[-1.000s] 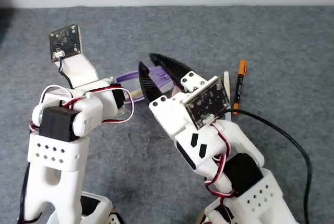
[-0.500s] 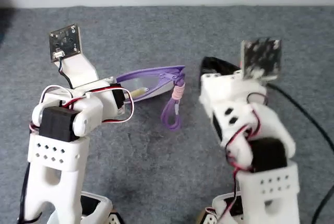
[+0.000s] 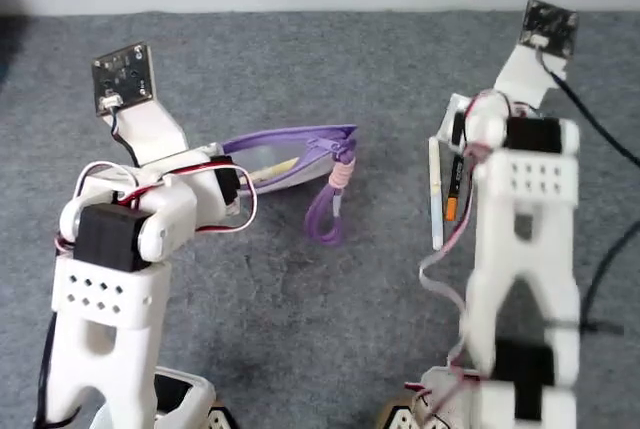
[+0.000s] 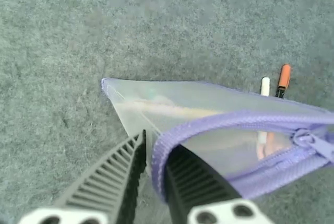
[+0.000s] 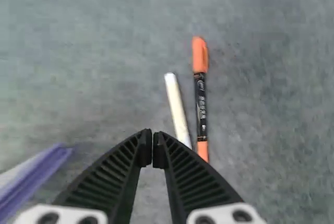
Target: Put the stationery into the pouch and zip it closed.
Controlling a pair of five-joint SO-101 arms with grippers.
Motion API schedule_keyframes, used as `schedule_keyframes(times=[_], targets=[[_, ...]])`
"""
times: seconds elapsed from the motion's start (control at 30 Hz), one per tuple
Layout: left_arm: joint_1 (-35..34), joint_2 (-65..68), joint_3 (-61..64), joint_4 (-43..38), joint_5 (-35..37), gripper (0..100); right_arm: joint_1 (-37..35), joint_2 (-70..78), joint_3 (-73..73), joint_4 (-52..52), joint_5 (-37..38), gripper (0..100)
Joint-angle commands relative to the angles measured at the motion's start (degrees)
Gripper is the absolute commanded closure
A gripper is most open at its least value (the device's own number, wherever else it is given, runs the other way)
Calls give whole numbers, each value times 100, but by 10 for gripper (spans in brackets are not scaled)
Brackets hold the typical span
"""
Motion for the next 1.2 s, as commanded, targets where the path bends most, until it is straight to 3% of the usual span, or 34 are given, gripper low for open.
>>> schedule_keyframes(times=[0.0,0.3,1.0,1.17], targets=[[35,-149,-295,-369,53,988,215,1051,-932,40,141,985],[44,-35,-233,-352,35,988,356,3108,-2664,426,448,807],[44,-26,-224,-352,35,988,497,7073,-6716,541,1037,842],[44,-26,-224,-352,35,988,505,7371,-7059,927,1222,991]])
